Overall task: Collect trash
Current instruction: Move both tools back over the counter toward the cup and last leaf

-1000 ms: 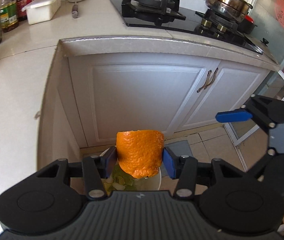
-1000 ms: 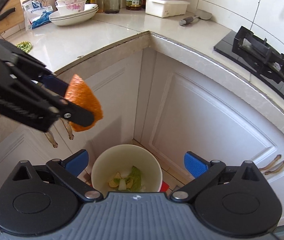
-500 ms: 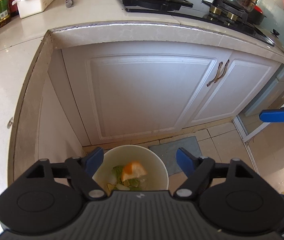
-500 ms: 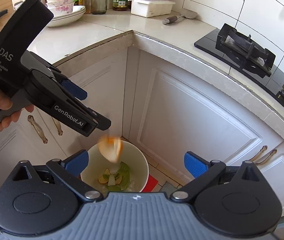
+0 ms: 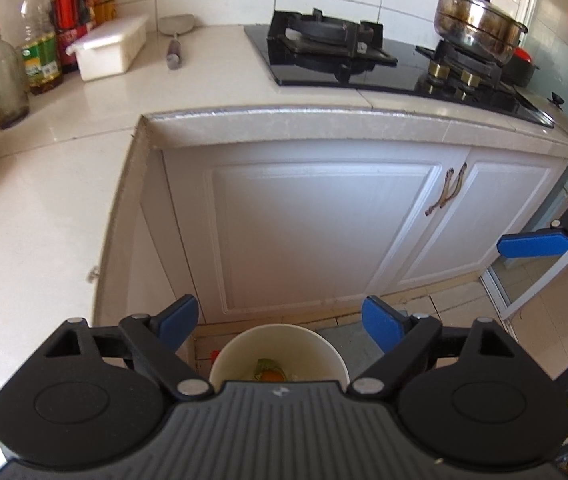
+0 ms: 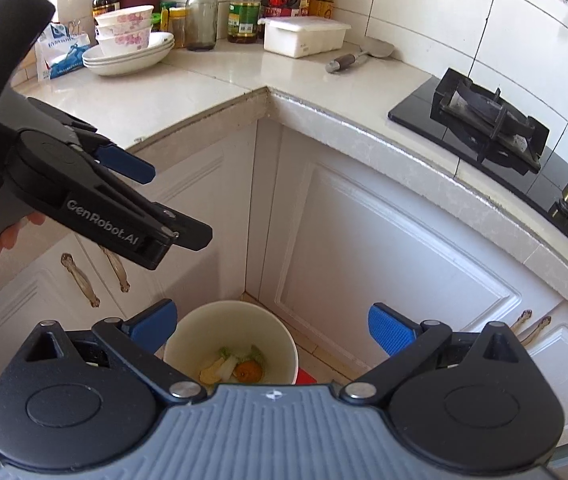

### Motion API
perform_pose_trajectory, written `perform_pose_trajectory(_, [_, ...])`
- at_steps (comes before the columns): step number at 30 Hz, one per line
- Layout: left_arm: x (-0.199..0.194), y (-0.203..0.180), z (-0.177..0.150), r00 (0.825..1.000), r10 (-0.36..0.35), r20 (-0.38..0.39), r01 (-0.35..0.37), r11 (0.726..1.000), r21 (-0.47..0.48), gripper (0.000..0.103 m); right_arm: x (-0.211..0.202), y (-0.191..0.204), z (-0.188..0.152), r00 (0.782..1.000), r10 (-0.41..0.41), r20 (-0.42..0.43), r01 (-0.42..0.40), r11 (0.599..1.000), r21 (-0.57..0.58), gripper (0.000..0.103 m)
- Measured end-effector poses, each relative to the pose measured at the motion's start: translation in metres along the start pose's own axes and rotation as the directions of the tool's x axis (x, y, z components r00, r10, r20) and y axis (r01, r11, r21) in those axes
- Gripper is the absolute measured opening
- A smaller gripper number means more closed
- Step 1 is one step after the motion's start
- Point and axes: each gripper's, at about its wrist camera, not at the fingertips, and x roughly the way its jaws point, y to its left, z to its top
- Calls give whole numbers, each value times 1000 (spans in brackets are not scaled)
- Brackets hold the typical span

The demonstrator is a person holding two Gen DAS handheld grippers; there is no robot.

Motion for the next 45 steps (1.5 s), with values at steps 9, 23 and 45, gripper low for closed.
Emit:
perform_pose_trajectory(9, [-54, 14, -8, 988, 117, 97, -112, 992, -55, 90, -15, 14, 23, 997, -1, 76, 1, 1000, -5, 103])
perform_pose_trajectory(23, [-156, 74, -60, 898, 412, 153, -367, 894, -255, 92, -15, 79, 84, 980, 124, 154, -114, 991, -71, 103])
perform_pose_trajectory(45, [-254, 188, -185, 704, 708, -54, -616, 571, -544, 92, 63, 297, 151, 935, 353, 40, -339, 919, -200, 102])
